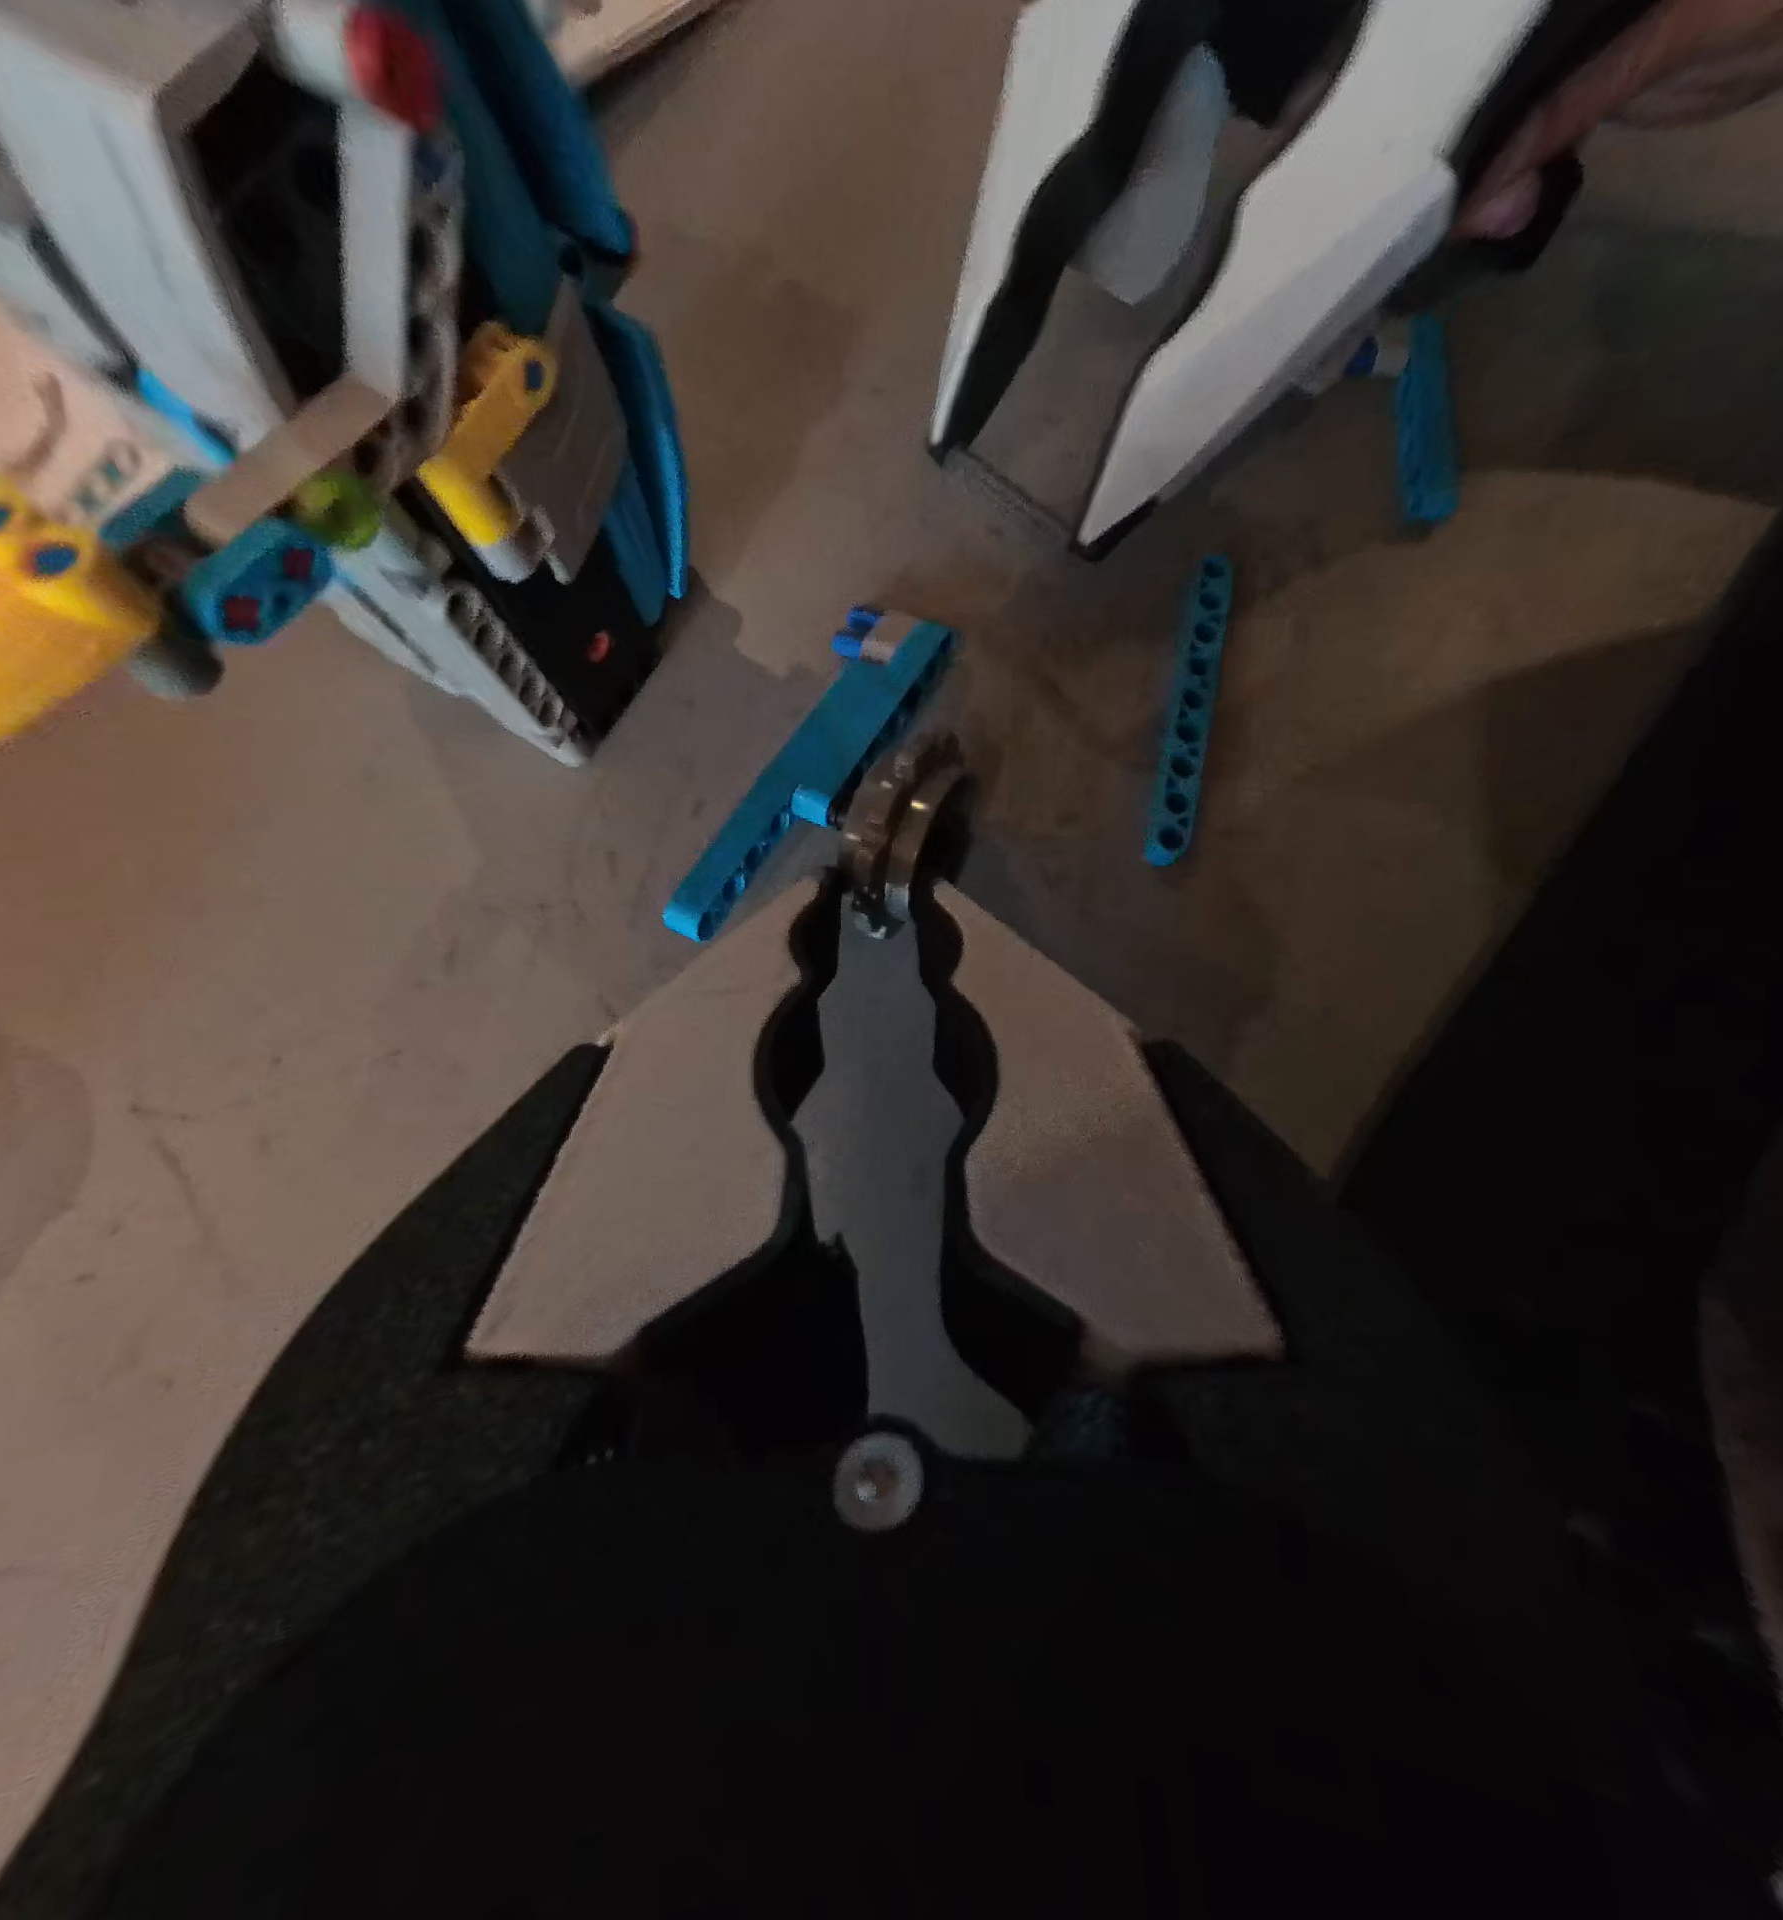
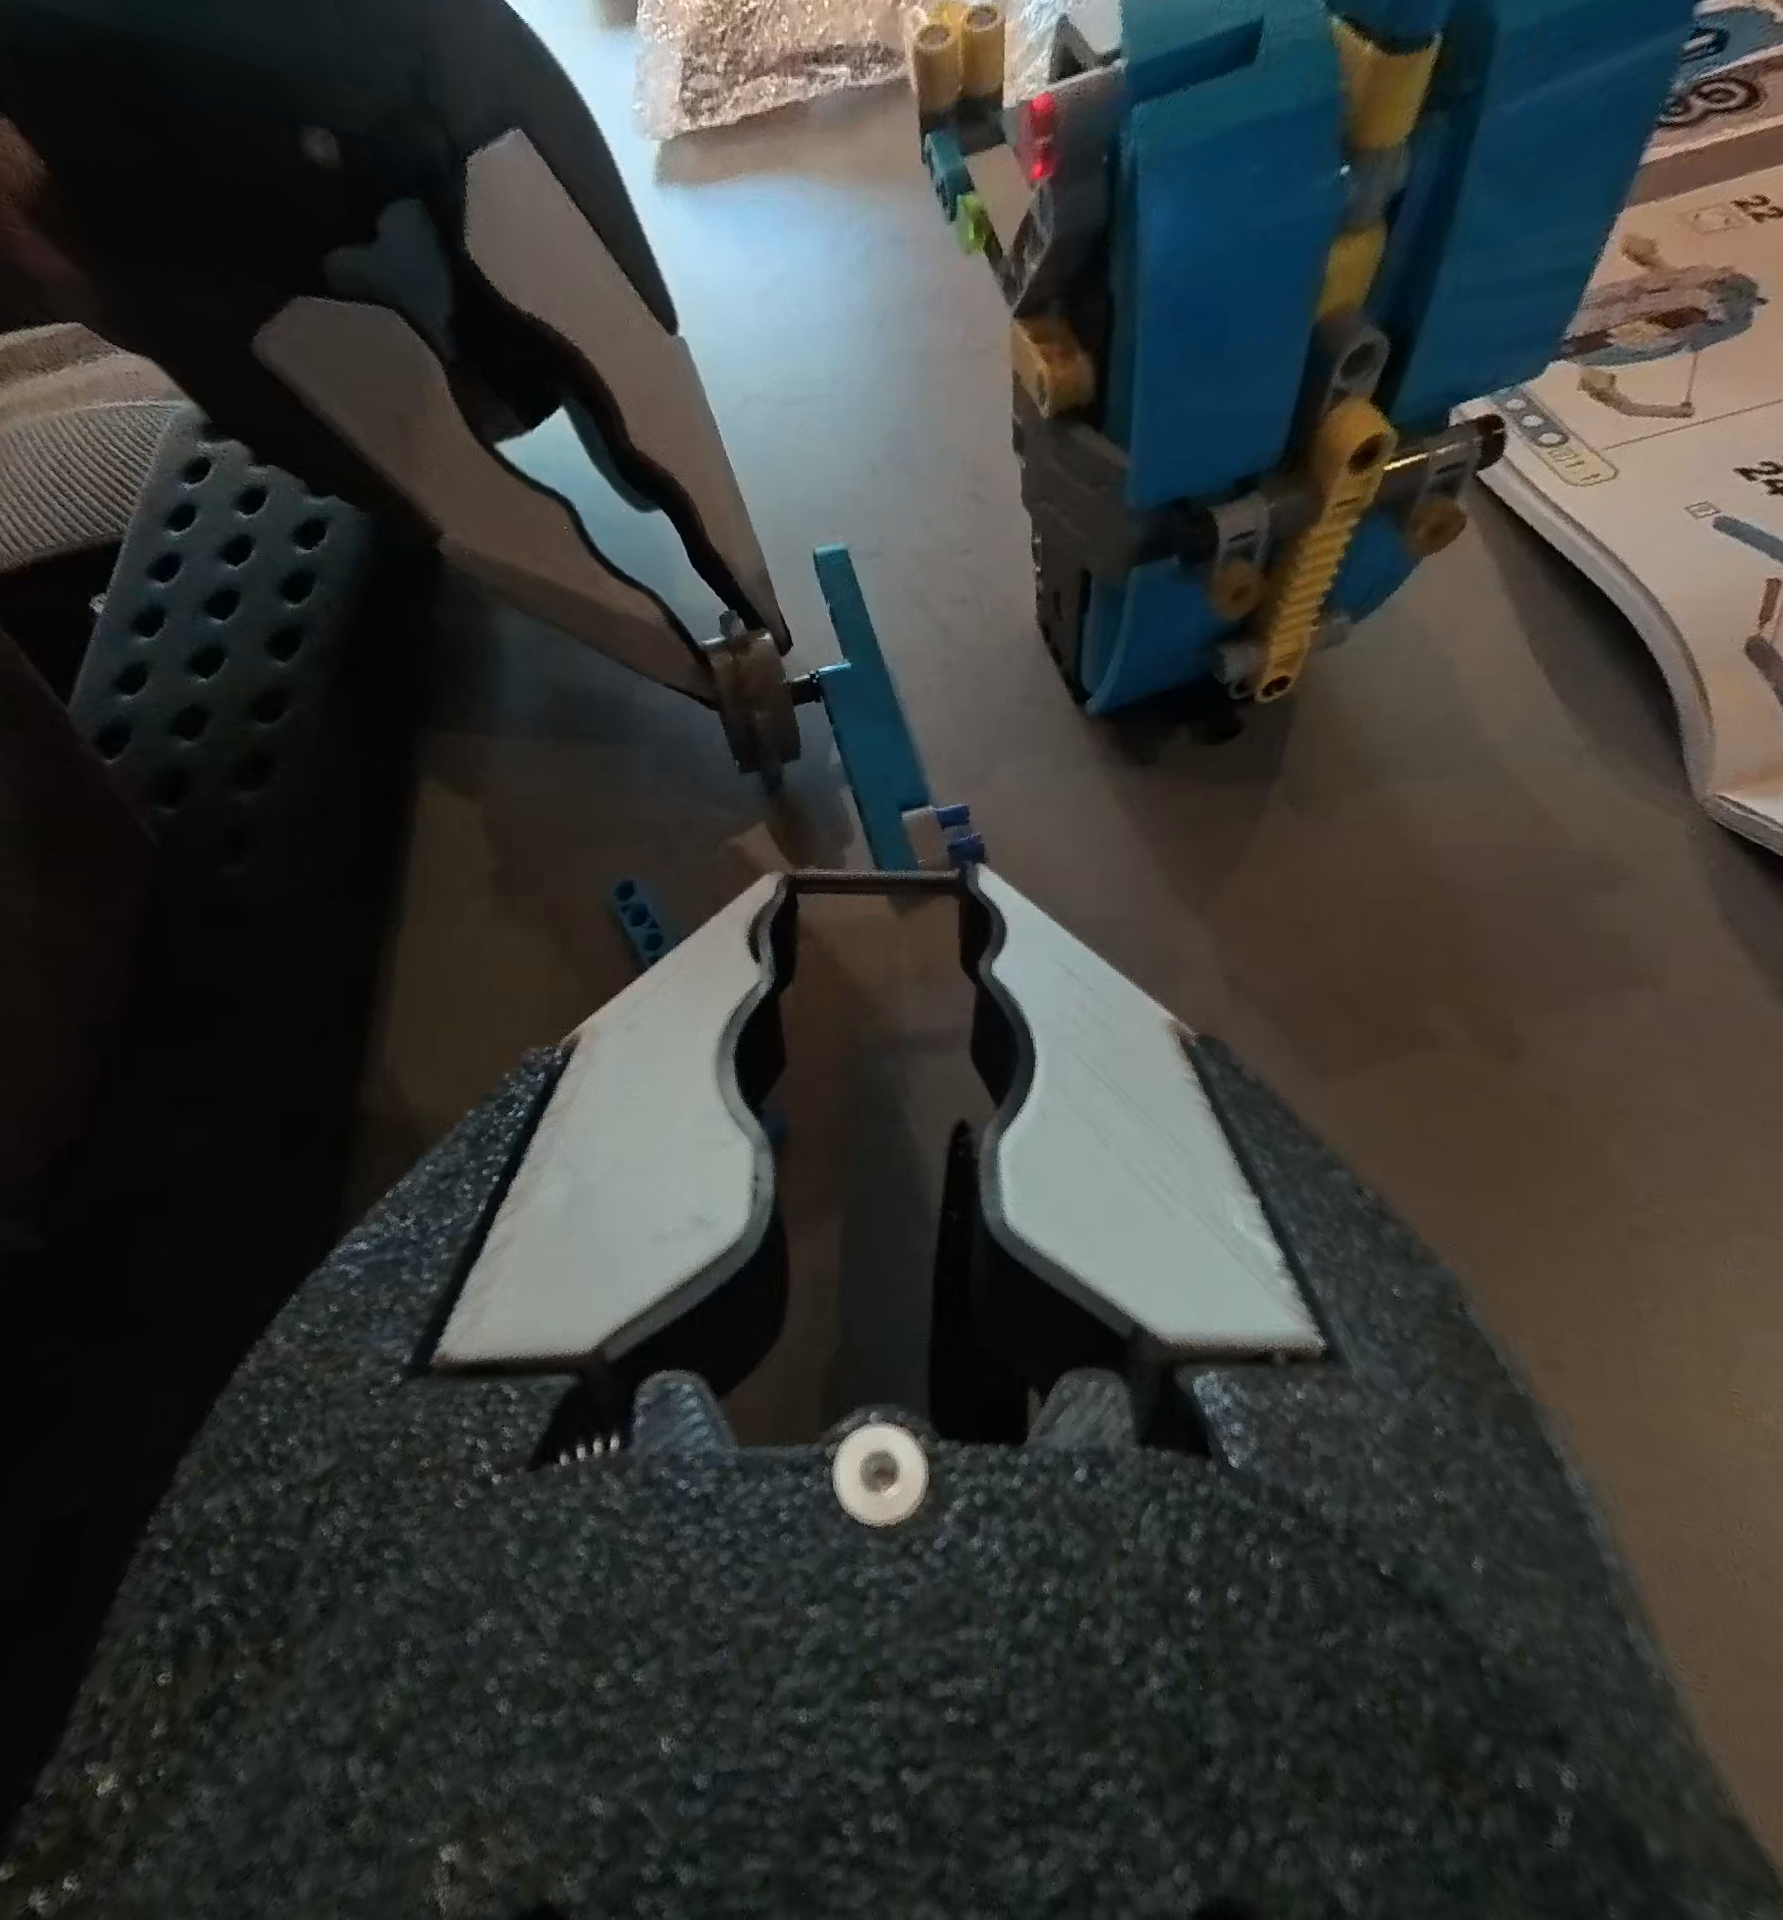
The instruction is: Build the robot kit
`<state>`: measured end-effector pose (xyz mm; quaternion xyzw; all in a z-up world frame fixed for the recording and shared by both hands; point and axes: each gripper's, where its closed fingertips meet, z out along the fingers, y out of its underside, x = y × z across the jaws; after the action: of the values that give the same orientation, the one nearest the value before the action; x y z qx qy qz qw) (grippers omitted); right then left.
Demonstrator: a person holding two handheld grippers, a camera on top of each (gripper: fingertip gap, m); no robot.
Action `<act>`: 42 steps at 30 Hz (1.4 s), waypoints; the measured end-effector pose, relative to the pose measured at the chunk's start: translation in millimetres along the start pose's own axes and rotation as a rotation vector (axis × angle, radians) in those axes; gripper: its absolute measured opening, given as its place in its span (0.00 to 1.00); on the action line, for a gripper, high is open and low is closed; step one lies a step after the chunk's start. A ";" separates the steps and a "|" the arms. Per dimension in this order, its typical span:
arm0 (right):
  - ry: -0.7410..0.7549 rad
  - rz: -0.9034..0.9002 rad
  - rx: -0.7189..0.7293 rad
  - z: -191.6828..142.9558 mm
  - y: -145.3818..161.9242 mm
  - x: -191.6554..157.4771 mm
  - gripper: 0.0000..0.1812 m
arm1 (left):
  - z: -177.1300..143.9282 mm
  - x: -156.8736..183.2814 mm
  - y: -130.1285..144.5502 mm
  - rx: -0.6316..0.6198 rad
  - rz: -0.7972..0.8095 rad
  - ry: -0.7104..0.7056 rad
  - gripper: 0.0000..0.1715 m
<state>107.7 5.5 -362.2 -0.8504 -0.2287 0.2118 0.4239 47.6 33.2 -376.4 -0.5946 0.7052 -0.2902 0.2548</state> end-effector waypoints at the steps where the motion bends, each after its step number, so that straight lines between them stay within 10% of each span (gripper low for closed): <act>1: 0.001 0.008 0.005 -1.1 -0.7 0.9 0.17 | 0.4 -1.5 0.4 -0.010 -0.065 0.019 0.08; 10: -0.120 0.146 0.058 -2.7 -14.3 -15.3 0.17 | -0.1 1.0 -4.0 -0.031 -0.544 0.221 0.08; 17: -0.188 0.202 -0.003 6.2 -7.5 -30.9 0.17 | 1.3 9.2 -6.8 -0.040 -0.566 0.223 0.08; 28: -0.024 0.082 0.127 -13.3 -19.4 -15.4 0.17 | -8.5 9.8 -15.7 0.028 0.467 -0.283 0.08; 42: 0.357 -0.549 0.032 -0.5 -27.3 -20.7 0.17 | -13.8 -7.0 -5.5 0.007 0.990 -0.518 0.08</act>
<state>85.6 8.0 -336.2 -0.7739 -0.3681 -0.0591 0.5120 42.8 40.9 -362.7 -0.2433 0.8137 0.0173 0.5276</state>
